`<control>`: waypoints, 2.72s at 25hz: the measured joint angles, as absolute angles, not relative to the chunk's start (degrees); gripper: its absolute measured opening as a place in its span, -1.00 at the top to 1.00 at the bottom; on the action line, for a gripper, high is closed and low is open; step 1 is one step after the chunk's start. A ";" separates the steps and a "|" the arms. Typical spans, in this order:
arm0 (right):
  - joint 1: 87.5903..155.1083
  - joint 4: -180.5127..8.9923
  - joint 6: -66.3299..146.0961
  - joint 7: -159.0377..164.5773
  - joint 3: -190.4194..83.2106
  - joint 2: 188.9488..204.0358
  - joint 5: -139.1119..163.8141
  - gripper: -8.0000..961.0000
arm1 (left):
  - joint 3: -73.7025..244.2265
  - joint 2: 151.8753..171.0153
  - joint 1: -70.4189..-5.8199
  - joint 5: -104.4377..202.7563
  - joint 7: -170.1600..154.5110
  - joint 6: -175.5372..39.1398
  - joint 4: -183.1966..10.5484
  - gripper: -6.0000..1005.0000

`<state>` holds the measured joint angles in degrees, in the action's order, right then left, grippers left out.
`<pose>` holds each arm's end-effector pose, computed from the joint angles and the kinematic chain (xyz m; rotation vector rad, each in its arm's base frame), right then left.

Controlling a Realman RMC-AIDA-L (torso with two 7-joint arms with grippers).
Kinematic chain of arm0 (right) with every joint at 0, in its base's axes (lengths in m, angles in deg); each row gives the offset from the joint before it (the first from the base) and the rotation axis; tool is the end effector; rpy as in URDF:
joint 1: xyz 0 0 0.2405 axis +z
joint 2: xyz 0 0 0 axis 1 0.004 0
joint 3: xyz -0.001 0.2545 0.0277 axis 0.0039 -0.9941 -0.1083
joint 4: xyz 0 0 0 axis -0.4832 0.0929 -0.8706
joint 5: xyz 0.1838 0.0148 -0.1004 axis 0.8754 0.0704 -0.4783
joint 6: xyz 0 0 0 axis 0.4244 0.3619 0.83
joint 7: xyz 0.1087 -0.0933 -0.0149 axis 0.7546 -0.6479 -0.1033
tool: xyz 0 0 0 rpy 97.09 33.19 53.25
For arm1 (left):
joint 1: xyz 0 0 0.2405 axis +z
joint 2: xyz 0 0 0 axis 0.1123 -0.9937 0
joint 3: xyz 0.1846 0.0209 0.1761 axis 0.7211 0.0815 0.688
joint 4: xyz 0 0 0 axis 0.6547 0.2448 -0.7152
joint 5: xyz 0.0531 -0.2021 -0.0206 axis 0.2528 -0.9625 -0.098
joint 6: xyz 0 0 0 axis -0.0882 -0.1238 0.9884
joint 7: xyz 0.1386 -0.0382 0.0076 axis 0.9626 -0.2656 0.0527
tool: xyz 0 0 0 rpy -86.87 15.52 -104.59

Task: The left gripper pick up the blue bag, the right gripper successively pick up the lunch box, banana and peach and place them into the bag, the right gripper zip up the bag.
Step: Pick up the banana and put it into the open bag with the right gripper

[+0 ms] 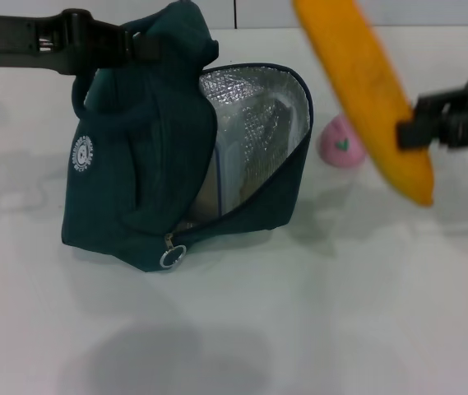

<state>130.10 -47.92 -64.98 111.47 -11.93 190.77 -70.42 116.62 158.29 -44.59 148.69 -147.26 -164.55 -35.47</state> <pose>0.1701 0.3449 0.0893 2.7058 -0.7190 -0.8486 -0.1929 0.3658 0.1000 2.5924 1.5347 0.8525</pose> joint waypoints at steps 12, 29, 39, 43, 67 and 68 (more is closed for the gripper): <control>134.31 -58.42 -63.85 109.25 -1.70 192.30 -71.82 0.10 | 116.62 158.43 -44.15 147.83 -147.25 -164.61 -35.64 0.93; 137.04 -65.41 -60.14 112.24 -0.77 195.04 -75.89 0.10 | 116.87 158.05 -44.09 147.14 -146.00 -164.73 -38.50 0.93; 138.70 -68.83 -57.47 114.75 -0.23 195.85 -76.51 0.10 | 116.78 158.29 -44.38 147.02 -145.89 -165.50 -38.57 0.93; 139.28 -69.71 -55.80 116.12 -0.23 195.91 -76.56 0.10 | 116.99 158.40 -44.33 146.61 -145.80 -165.70 -38.60 0.93; 141.56 -69.52 -52.38 119.79 -0.66 196.23 -75.78 0.10 | 117.14 158.39 -44.16 145.78 -143.46 -166.75 -40.48 0.92; 141.85 -69.60 -52.58 119.79 -0.50 196.40 -75.94 0.10 | 117.14 158.33 -44.21 145.78 -143.36 -166.76 -40.67 0.92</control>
<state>141.85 -69.60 -52.58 119.79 -0.50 196.40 -75.94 117.14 158.33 -44.21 145.78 -143.36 -166.76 -40.67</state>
